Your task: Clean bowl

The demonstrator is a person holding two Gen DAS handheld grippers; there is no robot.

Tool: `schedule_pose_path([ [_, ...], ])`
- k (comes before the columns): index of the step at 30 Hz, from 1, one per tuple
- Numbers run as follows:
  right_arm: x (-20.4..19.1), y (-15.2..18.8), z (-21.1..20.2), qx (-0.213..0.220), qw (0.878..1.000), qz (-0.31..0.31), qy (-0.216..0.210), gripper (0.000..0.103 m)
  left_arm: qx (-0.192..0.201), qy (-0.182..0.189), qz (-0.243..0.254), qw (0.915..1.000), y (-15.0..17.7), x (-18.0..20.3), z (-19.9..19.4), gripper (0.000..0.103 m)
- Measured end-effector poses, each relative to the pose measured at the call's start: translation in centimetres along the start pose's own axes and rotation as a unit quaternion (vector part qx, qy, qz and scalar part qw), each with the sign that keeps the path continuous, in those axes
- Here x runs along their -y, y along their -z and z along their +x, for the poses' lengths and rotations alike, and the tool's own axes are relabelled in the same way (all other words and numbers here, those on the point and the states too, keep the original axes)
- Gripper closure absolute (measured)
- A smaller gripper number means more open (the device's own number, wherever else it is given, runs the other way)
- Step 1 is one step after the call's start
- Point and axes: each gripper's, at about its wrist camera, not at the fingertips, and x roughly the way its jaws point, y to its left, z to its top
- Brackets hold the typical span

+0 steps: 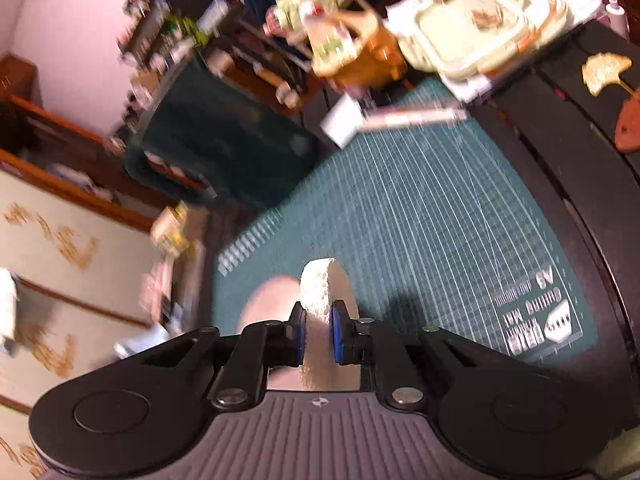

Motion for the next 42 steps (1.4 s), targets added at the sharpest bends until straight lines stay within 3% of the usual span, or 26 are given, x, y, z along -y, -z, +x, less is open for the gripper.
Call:
schedule_pose_path([
  [5,-0.2,-1.1,-1.6,0.032,0.999,0.010,-0.025,0.091,-0.001,-0.002,0.003,1.0000,0.0,0.0,0.0,0.087],
  [10,0.0,-0.2,0.0,-0.004,1.000,-0.001,0.004,0.091,0.000,0.001,0.000,1.0000,-0.1,-0.3,0.0,0.087],
  [15,0.0,-1.2,-1.5,0.030,0.999,0.014,-0.023,0.091,-0.001,-0.001,0.002,1.0000,-0.1,-0.5,-0.1,0.087],
  [19,0.2,0.0,0.0,-0.007,1.000,-0.001,0.004,0.091,0.001,-0.001,0.000,1.0000,0.0,0.0,-0.1,0.087],
  [24,-0.2,-1.0,-1.3,0.027,1.000,0.004,-0.016,0.091,0.002,-0.003,0.004,1.0000,0.1,0.6,0.1,0.087],
  [31,-0.3,0.4,0.2,-0.008,1.000,-0.014,0.012,0.091,0.002,-0.001,0.001,1.0000,0.2,1.2,0.1,0.087],
  [36,-0.2,-0.8,-1.6,0.037,0.999,0.000,-0.018,0.091,0.001,-0.002,0.003,1.0000,0.3,1.4,0.1,0.087],
  [39,0.2,0.4,0.0,-0.005,1.000,-0.009,0.007,0.091,0.001,-0.001,0.000,1.0000,0.3,1.4,0.2,0.087],
  [42,-0.2,0.5,0.2,-0.008,1.000,-0.020,0.014,0.091,0.002,-0.001,0.001,1.0000,0.3,1.3,0.2,0.087],
])
